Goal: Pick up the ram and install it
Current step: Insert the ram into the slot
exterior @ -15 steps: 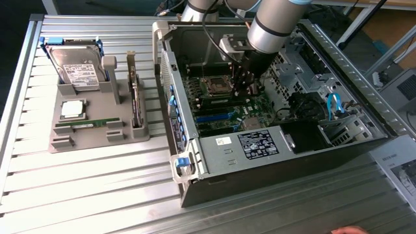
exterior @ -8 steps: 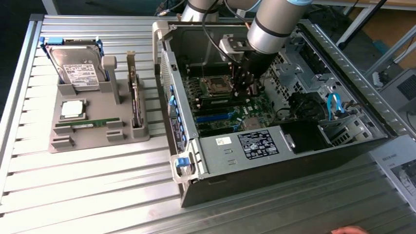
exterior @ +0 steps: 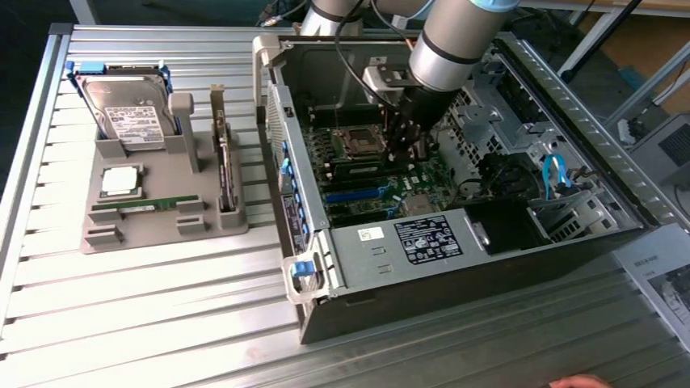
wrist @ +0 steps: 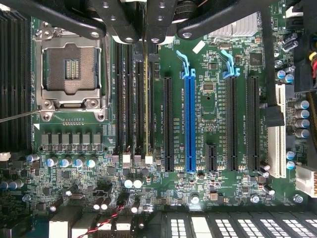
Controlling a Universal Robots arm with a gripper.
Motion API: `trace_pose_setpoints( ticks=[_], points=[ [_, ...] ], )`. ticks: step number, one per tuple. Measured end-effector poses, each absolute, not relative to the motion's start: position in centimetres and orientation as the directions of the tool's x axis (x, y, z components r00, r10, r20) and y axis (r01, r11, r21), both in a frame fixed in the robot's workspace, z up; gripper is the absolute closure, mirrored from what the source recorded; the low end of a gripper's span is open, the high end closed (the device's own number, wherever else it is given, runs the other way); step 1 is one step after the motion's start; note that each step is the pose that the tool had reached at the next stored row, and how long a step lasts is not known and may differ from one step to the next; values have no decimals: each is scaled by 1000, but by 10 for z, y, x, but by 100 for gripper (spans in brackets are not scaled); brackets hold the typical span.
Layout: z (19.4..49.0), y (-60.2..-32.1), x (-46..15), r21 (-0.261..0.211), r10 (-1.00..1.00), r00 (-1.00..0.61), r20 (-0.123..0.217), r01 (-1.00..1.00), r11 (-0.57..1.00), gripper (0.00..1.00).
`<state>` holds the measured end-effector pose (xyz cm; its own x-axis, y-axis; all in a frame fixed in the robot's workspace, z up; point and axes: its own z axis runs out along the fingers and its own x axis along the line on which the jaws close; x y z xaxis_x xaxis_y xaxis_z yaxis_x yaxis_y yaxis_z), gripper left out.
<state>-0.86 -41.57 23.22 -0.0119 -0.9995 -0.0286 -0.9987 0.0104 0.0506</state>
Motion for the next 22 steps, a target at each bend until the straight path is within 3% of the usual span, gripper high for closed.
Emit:
trace_pose_setpoints(
  ticks=[12, 14, 16, 17, 22],
  points=[
    [230, -416, -9, 51, -1000, -12, -29, -999, 10, 88],
    [230, -416, -9, 51, -1000, -12, -29, -999, 10, 82],
    [230, -416, -9, 51, -1000, -12, -29, -999, 10, 82],
    [230, -416, -9, 51, -1000, -12, -29, -999, 10, 75],
    [230, -416, -9, 51, -1000, -12, -29, -999, 10, 75]
  ],
)
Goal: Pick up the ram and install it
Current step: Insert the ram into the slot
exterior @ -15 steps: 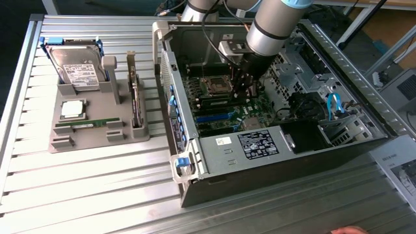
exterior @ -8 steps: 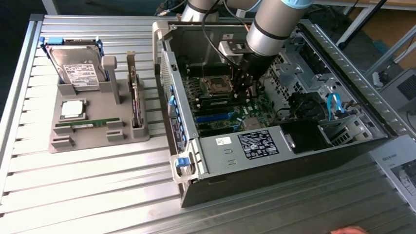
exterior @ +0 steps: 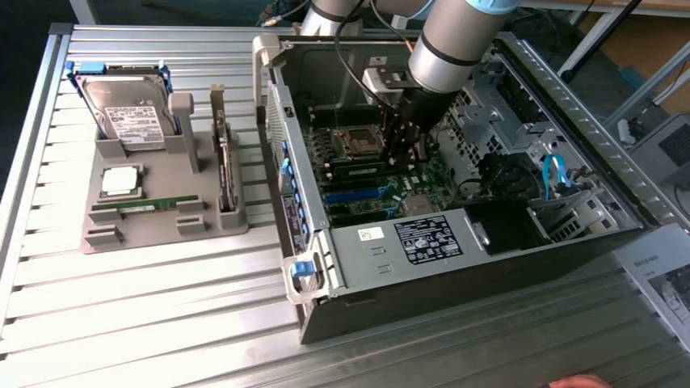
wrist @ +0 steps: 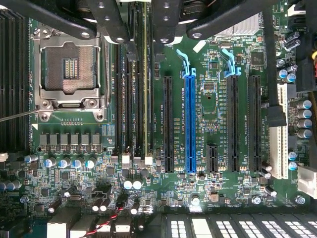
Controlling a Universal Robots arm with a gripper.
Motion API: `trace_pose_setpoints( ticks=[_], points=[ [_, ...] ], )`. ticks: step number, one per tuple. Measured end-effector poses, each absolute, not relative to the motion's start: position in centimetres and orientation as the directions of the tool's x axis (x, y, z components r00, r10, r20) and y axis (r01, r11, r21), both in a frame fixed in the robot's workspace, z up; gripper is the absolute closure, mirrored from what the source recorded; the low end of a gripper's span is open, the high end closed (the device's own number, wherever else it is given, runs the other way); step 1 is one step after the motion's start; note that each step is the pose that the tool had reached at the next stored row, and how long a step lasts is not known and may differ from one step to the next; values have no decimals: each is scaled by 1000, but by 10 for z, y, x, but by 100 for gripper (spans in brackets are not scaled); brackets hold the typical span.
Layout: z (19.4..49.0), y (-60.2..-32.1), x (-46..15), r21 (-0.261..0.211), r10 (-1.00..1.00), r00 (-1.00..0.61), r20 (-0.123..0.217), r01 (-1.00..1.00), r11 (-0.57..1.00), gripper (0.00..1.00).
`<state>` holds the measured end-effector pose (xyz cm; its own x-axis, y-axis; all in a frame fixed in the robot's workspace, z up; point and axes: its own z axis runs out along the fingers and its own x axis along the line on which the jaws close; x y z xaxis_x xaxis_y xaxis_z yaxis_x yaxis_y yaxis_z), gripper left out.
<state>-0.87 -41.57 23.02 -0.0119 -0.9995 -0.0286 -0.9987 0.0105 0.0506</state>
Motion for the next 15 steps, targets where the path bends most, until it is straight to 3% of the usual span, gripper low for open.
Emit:
trace_pose_setpoints(
  ticks=[15],
  points=[
    [246, -416, -9, 51, -1000, -12, -29, -999, 11, 75]
  ],
)
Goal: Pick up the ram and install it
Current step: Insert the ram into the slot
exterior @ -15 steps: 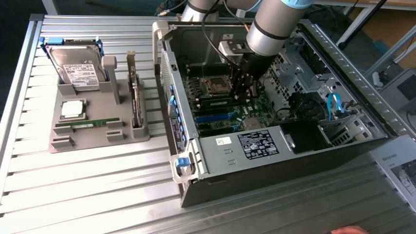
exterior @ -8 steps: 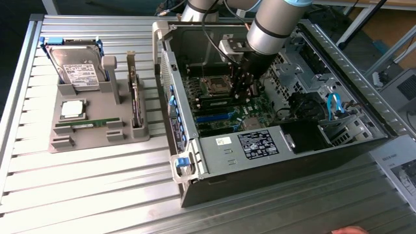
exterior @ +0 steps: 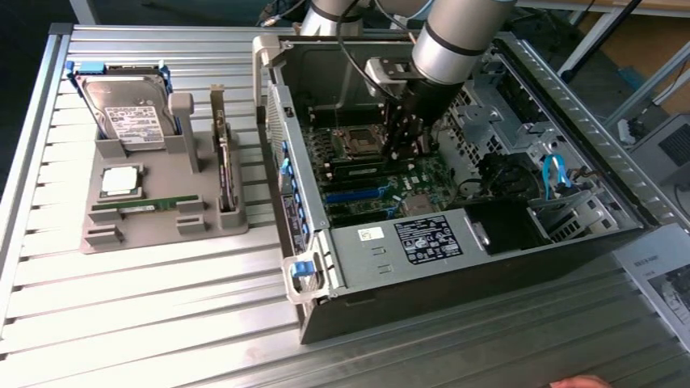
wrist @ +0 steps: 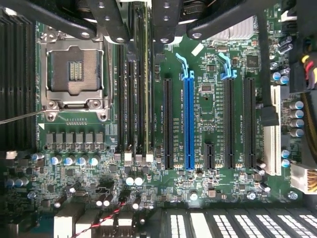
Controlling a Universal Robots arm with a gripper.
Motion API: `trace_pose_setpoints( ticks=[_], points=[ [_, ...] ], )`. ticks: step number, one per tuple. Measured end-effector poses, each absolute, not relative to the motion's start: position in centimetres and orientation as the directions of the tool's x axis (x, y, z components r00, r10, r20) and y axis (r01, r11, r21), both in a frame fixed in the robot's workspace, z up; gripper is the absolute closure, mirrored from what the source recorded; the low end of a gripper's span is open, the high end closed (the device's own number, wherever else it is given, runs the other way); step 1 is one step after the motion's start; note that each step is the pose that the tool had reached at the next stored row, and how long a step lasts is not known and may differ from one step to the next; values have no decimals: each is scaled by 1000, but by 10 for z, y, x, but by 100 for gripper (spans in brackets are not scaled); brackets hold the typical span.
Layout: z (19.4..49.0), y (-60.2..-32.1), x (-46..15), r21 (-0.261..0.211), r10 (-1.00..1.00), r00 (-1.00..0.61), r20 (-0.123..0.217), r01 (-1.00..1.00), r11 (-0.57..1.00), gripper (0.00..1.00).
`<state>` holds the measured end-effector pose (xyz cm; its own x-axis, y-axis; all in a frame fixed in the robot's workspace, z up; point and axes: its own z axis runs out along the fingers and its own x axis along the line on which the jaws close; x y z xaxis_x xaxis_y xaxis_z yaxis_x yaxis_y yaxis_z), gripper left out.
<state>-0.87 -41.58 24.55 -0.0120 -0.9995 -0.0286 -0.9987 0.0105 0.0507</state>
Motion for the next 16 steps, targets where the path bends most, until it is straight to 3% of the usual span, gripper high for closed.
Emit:
trace_pose_setpoints(
  ticks=[16],
  points=[
    [284, -416, -9, 51, -1000, -12, -29, -999, 11, 75]
  ],
)
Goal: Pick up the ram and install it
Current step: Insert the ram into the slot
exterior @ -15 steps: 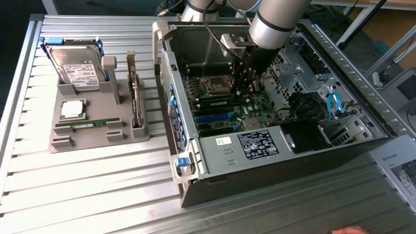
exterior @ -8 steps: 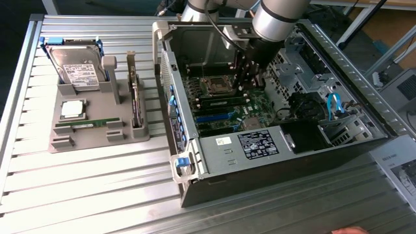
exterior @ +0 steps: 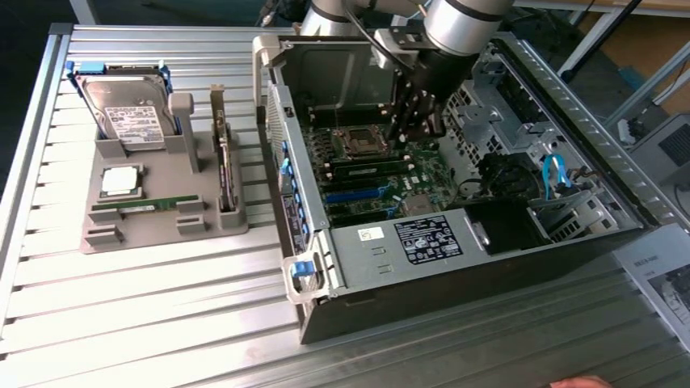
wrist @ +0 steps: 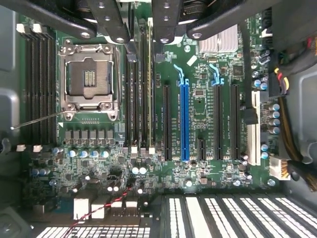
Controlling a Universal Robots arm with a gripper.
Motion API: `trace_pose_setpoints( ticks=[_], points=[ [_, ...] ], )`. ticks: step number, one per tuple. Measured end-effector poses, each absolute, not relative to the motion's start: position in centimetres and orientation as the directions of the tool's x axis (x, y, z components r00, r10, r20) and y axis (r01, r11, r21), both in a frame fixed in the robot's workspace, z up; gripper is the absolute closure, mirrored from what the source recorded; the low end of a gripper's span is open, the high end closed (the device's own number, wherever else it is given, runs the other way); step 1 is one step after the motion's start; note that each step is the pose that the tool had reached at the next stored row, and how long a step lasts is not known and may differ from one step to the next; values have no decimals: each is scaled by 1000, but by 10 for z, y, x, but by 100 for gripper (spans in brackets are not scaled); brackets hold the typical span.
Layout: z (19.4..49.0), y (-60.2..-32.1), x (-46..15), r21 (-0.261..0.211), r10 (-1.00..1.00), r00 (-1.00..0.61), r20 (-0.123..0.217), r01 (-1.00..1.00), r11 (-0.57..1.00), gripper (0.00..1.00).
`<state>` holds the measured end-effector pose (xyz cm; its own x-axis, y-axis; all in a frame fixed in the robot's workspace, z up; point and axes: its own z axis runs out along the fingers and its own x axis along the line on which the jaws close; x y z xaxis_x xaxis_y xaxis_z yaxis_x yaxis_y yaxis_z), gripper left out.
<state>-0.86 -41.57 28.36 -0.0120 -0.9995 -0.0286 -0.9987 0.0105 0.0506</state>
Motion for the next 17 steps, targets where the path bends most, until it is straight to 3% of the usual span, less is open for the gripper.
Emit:
trace_pose_setpoints(
  ticks=[17],
  points=[
    [316, -416, -9, 51, -1000, -12, -29, -999, 11, 75]
  ],
)
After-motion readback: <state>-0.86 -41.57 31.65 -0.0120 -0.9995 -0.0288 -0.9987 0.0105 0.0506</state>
